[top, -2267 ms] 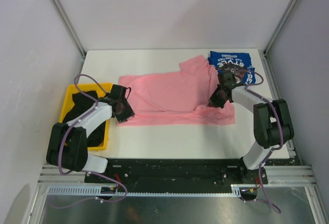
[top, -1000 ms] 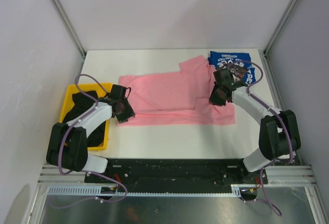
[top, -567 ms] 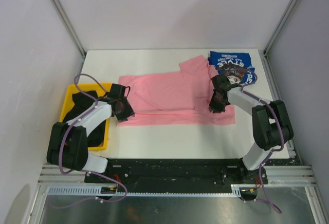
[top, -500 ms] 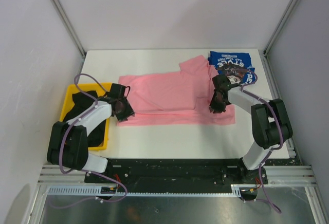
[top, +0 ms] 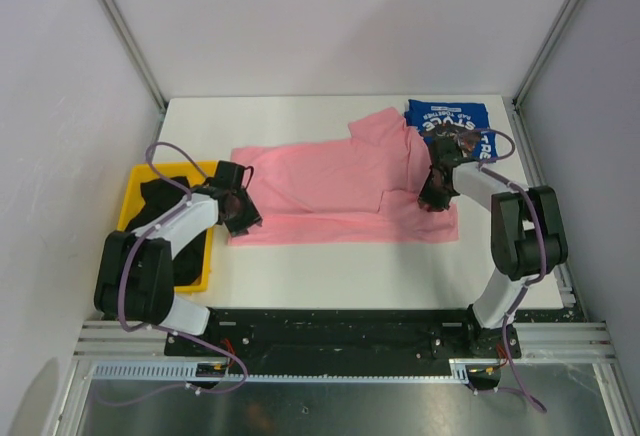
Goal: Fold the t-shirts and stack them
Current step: Fold the flattened tshirt in 1/3 of the way
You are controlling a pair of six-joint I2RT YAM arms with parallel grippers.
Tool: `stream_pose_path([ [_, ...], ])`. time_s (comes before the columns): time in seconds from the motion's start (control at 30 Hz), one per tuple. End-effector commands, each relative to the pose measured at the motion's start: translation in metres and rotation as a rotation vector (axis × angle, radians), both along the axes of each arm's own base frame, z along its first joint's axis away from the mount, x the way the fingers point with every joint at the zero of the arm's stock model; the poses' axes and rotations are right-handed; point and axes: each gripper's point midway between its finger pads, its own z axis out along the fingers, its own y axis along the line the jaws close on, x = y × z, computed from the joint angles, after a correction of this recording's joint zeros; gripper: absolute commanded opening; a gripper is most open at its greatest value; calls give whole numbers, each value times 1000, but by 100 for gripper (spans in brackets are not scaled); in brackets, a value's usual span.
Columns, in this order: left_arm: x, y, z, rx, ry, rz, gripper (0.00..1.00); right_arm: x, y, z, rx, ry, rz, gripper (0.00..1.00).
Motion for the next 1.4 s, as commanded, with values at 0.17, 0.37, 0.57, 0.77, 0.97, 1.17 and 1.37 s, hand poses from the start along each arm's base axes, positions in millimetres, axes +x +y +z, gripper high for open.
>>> stream_pose_path([
  [0.17,12,-1,1,0,-13,-14,46,47,0,13,-27,-111,33,48],
  [0.37,12,0,-1,4,-5,-15,47,61,1,33,-33,-191,72,67],
  [0.57,12,0,0,-3,-7,-14,47,72,0,55,-13,-248,77,69],
  [0.77,12,-1,-1,-8,-1,-8,47,70,2,65,-17,-259,79,60],
  [0.97,13,-2,-1,-14,-4,-3,47,54,5,56,-25,-190,68,36],
  [1.17,13,-2,-4,-17,3,1,47,28,1,47,-63,-131,40,32],
  [1.37,15,-4,-13,-26,16,17,47,-1,-8,60,-23,-164,-23,32],
])
